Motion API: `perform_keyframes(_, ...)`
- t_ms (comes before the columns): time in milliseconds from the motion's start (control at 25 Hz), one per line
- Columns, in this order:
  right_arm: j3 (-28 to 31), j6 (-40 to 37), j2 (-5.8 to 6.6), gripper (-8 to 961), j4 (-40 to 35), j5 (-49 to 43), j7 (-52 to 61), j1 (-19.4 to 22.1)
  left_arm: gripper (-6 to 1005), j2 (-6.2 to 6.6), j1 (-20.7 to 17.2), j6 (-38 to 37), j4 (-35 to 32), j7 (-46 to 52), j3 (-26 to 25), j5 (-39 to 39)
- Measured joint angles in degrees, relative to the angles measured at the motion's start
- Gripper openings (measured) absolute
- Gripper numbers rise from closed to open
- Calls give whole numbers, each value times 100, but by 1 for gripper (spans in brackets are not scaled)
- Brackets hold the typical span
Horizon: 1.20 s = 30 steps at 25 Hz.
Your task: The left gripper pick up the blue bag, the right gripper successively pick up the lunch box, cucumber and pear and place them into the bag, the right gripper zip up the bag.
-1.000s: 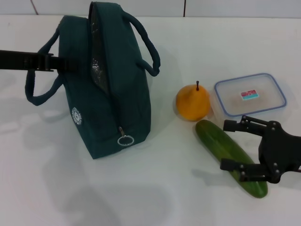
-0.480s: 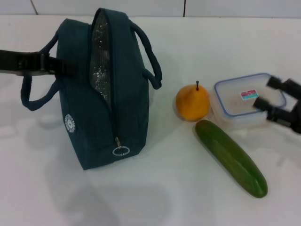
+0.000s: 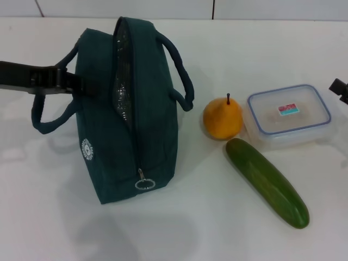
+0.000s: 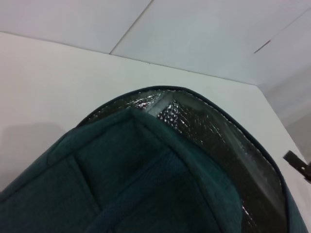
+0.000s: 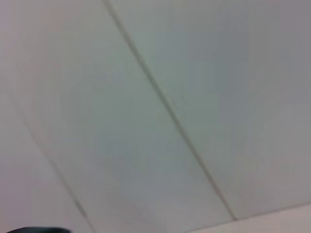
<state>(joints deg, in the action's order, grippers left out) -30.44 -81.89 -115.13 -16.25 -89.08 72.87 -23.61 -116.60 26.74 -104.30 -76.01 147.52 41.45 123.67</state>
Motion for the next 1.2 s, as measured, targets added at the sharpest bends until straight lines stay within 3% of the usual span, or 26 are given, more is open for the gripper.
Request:
perform_keyframes(480, -55, 1058, 14, 837, 76, 81, 712, -201, 39, 43, 45, 49, 8, -45, 132, 22)
perform_keyframes(800, -102, 1242, 59, 837, 495, 21, 857, -402, 40, 58, 96, 51, 27, 43, 112, 27)
perform_keyframes(1200, -381, 1240, 22, 838, 559, 13, 1317, -442, 40, 60, 130, 50, 44, 58, 108, 35)
